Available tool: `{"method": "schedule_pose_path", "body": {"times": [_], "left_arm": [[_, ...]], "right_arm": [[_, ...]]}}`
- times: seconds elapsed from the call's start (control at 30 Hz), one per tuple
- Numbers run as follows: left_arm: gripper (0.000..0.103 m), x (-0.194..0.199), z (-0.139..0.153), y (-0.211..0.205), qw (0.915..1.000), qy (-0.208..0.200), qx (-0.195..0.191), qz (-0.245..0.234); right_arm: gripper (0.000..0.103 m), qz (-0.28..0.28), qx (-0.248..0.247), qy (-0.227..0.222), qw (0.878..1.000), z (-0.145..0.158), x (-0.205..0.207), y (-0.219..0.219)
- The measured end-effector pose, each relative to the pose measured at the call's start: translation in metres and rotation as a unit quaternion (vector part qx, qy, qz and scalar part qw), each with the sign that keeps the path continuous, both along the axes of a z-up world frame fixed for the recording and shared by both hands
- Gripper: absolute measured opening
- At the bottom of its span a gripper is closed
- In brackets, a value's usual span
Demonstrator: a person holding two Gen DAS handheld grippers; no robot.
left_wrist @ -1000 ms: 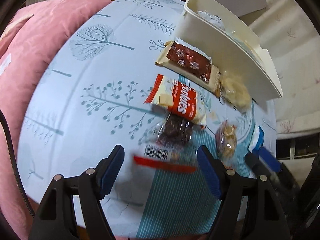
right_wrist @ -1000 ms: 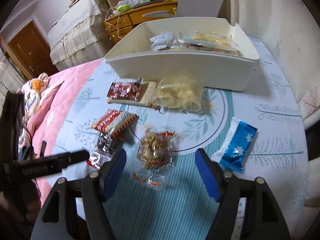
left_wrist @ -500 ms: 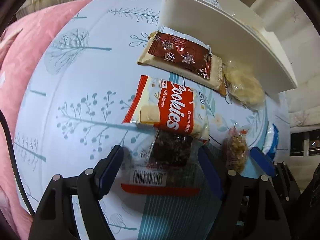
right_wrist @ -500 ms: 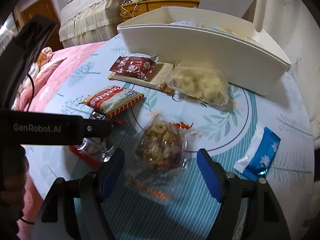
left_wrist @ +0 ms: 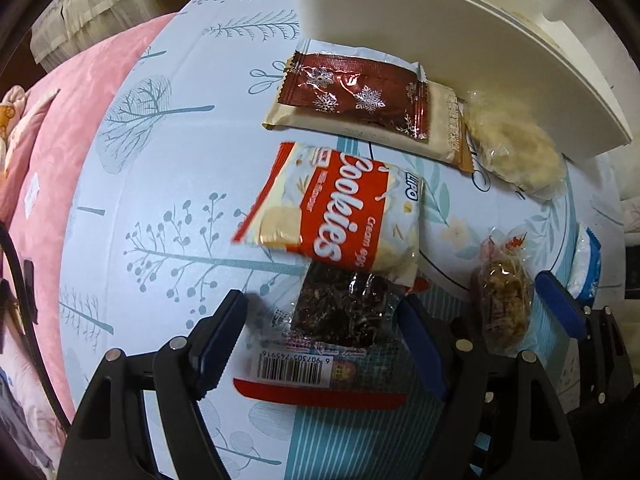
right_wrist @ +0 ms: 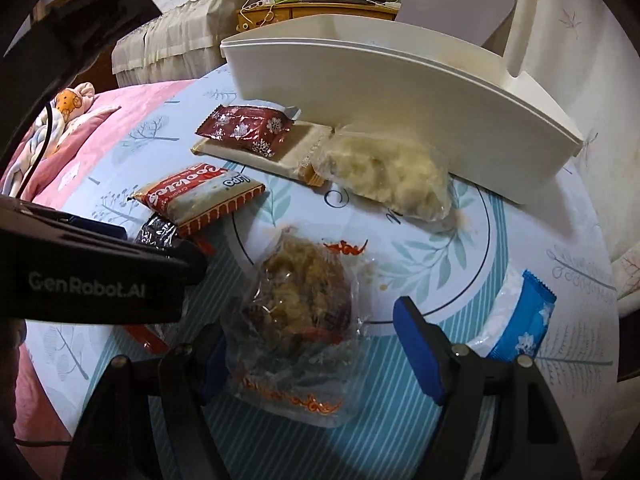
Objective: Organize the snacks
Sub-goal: 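Grasp the dark date bag with the left tool while the right tool grasps the nut bag, then carry date bag and nut bag into the white tray and release both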
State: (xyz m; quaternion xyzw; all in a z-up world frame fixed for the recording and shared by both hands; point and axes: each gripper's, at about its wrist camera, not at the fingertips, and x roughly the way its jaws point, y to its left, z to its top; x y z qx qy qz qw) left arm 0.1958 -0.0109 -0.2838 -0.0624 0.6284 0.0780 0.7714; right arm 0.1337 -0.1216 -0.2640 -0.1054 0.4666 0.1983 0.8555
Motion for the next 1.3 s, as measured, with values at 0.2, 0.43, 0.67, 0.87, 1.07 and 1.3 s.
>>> {"method": "schedule_pose_path", "body": {"times": [0.2,0.43,0.67,0.87,1.07,1.3], "left_arm": [[0.072,-0.008,0.002,0.003,0.9999,-0.008,-0.001,0.008],[0.044,-0.015,0.012,-0.002,0.9998,-0.017,0.012,-0.007],[0.040,-0.019,0.016,-0.005,0.9994,0.028,0.018,-0.002],[0.040,-0.039,0.038,-0.004,0.9983,0.057,0.010,0.001],[0.040,-0.053,0.085,-0.009,0.9990,0.041,0.007,-0.013],[0.040,-0.039,0.146,-0.005,0.9996,-0.007,0.007,-0.026]], "right_arm": [[0.073,0.015,0.001,-0.008,1.000,-0.001,-0.002,-0.001],[0.052,0.018,0.010,-0.016,1.000,0.003,-0.006,-0.012],[0.043,0.014,0.028,0.018,0.999,0.013,0.003,-0.018],[0.042,0.004,0.049,0.025,0.998,0.035,0.001,-0.033],[0.042,-0.011,0.073,0.012,0.997,0.072,0.000,-0.047],[0.042,-0.033,0.105,-0.013,0.994,0.118,0.011,-0.057]]}}
